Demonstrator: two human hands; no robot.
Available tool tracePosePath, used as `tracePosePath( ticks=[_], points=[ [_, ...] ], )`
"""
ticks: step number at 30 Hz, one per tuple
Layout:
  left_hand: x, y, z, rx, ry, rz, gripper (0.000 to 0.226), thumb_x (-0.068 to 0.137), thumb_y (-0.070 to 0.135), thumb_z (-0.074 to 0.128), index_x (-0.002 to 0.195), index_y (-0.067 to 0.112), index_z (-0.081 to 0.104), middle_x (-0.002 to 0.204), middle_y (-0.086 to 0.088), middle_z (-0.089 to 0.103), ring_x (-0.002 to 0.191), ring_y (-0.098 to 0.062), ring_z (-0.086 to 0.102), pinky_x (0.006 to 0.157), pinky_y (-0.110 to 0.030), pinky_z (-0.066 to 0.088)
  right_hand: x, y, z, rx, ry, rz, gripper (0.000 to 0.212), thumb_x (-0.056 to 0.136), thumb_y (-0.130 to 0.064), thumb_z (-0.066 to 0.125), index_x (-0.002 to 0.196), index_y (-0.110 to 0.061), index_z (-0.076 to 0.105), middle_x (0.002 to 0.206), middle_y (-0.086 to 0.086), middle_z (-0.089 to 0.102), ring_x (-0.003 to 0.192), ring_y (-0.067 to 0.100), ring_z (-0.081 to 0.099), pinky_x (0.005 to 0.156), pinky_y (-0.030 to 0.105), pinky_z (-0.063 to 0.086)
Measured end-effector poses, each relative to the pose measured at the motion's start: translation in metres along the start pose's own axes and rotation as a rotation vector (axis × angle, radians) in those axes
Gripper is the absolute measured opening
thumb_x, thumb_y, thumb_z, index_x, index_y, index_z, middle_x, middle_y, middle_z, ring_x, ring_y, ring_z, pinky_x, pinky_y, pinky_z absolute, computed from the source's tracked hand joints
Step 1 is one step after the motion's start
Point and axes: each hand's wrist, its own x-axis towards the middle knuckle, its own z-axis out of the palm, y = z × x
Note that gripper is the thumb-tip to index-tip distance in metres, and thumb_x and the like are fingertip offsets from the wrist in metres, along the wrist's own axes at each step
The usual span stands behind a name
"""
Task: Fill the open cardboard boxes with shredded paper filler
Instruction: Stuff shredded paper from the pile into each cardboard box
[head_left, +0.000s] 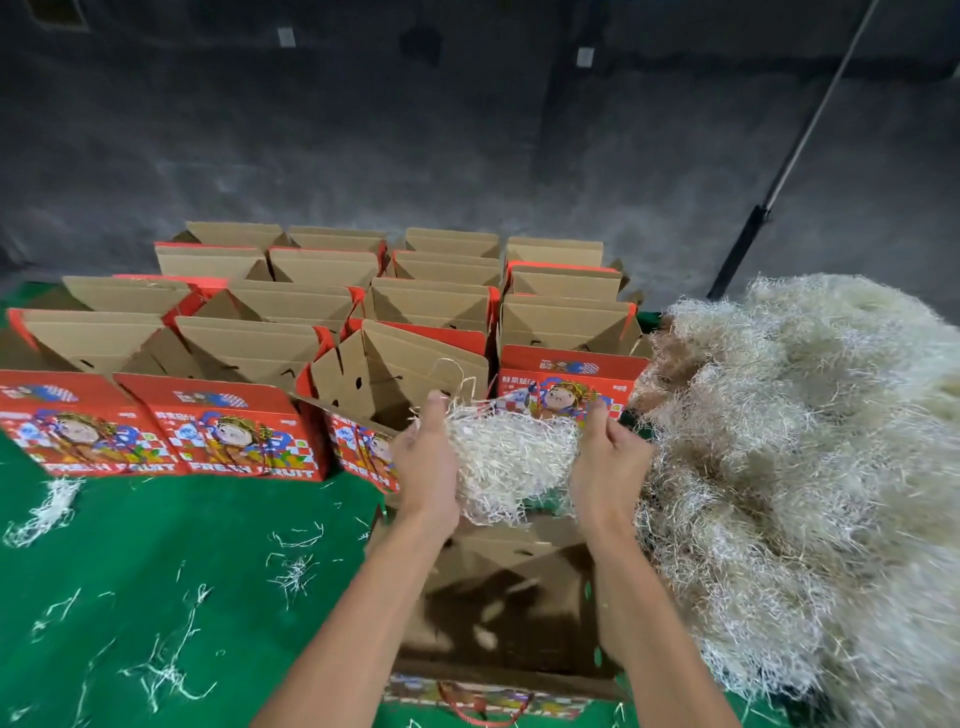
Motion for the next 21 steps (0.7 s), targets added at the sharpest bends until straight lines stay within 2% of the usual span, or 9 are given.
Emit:
tracePosePath(
  ticks=[2, 4, 5, 7, 10, 15, 17, 19, 21],
  points=[
    [-0.014, -0.005, 0.008, -0.023, -0.063, 0.039, 0.037, 0.087, 0.057, 0.065, 0.084, 0.022, 0.054, 0.056, 0.009, 0.053, 0.055, -0.018, 0.05, 0.051, -0.022, 0.039, -0.014, -0.002, 0.016, 0.003, -0.037, -0.015, 0.056, 0.105, -0.032, 0.048, 0.052, -0.017, 0.046, 0.039, -0.013, 0.034, 0.034, 0.009, 0.023, 0.035, 0.02, 0.018],
    [-0.025, -0.014, 0.011, -0.076, -0.202, 0.037, 0.044, 0.086, 0.054, 0.067, 0.102, 0.013, 0.061, 0.079, 0.004, 0.072, 0.075, -0.023, 0.07, 0.06, -0.025, 0.052, -0.022, -0.004, 0.026, 0.019, -0.061, 0.025, 0.056, 0.104, -0.034, 0.05, 0.051, -0.018, 0.045, 0.039, -0.013, 0.034, 0.035, 0.007, 0.024, 0.036, 0.018, 0.02],
    [-0.025, -0.012, 0.007, -0.05, -0.214, 0.021, 0.051, 0.087, 0.055, 0.066, 0.111, 0.01, 0.061, 0.086, -0.001, 0.073, 0.078, -0.02, 0.072, 0.064, -0.029, 0.055, -0.02, -0.004, 0.022, 0.021, -0.047, 0.056, 0.056, 0.104, -0.035, 0.05, 0.05, -0.02, 0.044, 0.038, -0.014, 0.033, 0.034, 0.006, 0.024, 0.036, 0.019, 0.021],
    [-0.01, 0.002, -0.006, 0.007, -0.066, 0.034, 0.05, 0.091, 0.057, 0.06, 0.109, 0.01, 0.059, 0.07, 0.006, 0.058, 0.057, -0.003, 0.057, 0.058, -0.027, 0.049, -0.011, -0.002, 0.007, 0.028, -0.002, 0.068, 0.057, 0.104, -0.035, 0.049, 0.049, -0.024, 0.043, 0.039, -0.014, 0.031, 0.035, 0.009, 0.022, 0.039, 0.022, 0.018],
    [-0.002, 0.013, -0.019, -0.018, 0.044, 0.004, 0.038, 0.091, 0.057, 0.059, 0.09, 0.02, 0.048, 0.06, 0.008, 0.04, 0.061, -0.01, 0.039, 0.061, -0.03, 0.033, -0.011, -0.002, -0.001, 0.013, 0.008, 0.03, 0.06, 0.103, -0.039, 0.05, 0.047, -0.024, 0.037, 0.041, -0.011, 0.027, 0.038, 0.011, 0.017, 0.041, 0.023, 0.013],
    [-0.003, 0.015, -0.039, 0.08, 0.057, -0.052, 0.048, 0.086, 0.064, 0.062, 0.077, 0.02, 0.045, 0.049, 0.009, 0.03, 0.054, -0.014, 0.029, 0.068, -0.034, 0.035, -0.017, -0.002, -0.008, 0.012, -0.051, 0.033, 0.062, 0.098, -0.05, 0.054, 0.044, -0.025, 0.038, 0.045, -0.003, 0.025, 0.039, 0.014, 0.017, 0.042, 0.021, 0.014],
    [-0.001, 0.017, -0.048, 0.071, 0.067, -0.051, 0.048, 0.087, 0.064, 0.06, 0.082, 0.019, 0.046, 0.06, 0.005, 0.034, 0.063, -0.015, 0.035, 0.076, -0.035, 0.036, -0.02, -0.001, -0.01, 0.022, -0.047, 0.04, 0.061, 0.097, -0.053, 0.055, 0.044, -0.024, 0.042, 0.048, 0.003, 0.026, 0.042, 0.015, 0.017, 0.042, 0.023, 0.014],
    [-0.006, 0.02, -0.051, 0.107, 0.04, -0.074, 0.05, 0.086, 0.066, 0.06, 0.087, 0.017, 0.048, 0.065, 0.0, 0.038, 0.071, -0.018, 0.04, 0.071, -0.037, 0.037, -0.028, -0.005, -0.007, 0.03, -0.015, 0.058, 0.062, 0.098, -0.053, 0.054, 0.047, -0.023, 0.037, 0.049, 0.003, 0.024, 0.045, 0.017, 0.016, 0.043, 0.029, 0.013],
    [-0.013, 0.022, -0.053, 0.035, -0.091, -0.152, 0.051, 0.086, 0.065, 0.061, 0.093, 0.014, 0.056, 0.077, -0.001, 0.063, 0.078, -0.02, 0.059, 0.072, -0.039, 0.048, -0.035, -0.008, -0.005, 0.085, 0.0, 0.087, 0.059, 0.097, -0.057, 0.053, 0.053, -0.022, 0.034, 0.048, -0.003, 0.026, 0.043, 0.017, 0.02, 0.042, 0.025, 0.018]
  ],
)
